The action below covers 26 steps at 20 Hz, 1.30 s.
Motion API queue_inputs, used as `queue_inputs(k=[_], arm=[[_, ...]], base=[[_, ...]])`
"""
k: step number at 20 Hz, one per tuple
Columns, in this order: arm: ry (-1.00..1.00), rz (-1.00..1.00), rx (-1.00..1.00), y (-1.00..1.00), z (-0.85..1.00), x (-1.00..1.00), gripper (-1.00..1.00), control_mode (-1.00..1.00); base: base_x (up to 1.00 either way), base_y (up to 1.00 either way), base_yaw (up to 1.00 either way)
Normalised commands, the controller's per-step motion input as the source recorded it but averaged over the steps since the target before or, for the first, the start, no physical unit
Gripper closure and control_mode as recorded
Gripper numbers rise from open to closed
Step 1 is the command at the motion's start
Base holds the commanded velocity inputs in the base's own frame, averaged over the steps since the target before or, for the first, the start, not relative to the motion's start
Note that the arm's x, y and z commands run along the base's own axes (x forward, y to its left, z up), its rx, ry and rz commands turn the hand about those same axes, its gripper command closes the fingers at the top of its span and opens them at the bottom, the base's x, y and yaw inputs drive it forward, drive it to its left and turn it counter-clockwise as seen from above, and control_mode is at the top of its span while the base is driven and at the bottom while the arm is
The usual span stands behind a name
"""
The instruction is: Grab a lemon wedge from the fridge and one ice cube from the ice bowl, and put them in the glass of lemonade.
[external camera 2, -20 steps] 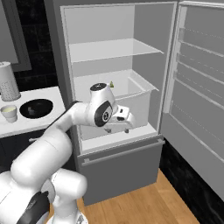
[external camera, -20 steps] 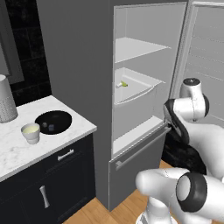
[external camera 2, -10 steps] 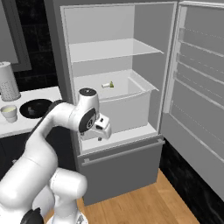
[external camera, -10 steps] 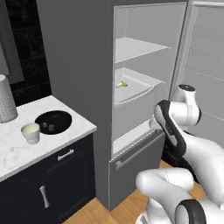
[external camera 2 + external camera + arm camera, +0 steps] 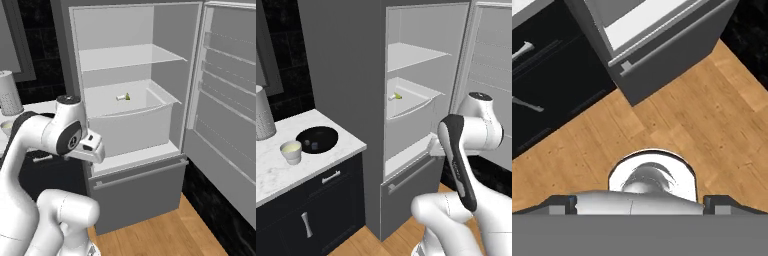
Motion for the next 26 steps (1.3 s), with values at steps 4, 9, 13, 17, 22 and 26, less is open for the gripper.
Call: queue_inputs(k=[4,9,13,17,22,26], arm=[[-0.08,0.16,0.0,0.12,0.39,-0.64,-1.0,-1.0],[-0.05,0.0,0.0,0.0,0.04,-0.12,-1.0,-1.0],[0.0,0.0,0.0,0.0,0.0,0.0,-1.0,-1.0],[-0.15,-0.02,0.0,-0.1,0.0,-0.49,-1.0,-1.0],[-0.14,-0.02,0.01,-0.18,0.01,-0.53,-1.0,-1.0],[-0.02,0.0,-0.01,0.16,0.06,0.11,-1.0,-1.0]], base=[[0.0,0.0,0.0],[0.0,0.0,0.0],[0.0,0.0,0.0],[0.0,0.0,0.0],[0.0,0.0,0.0],[0.0,0.0,0.0]])
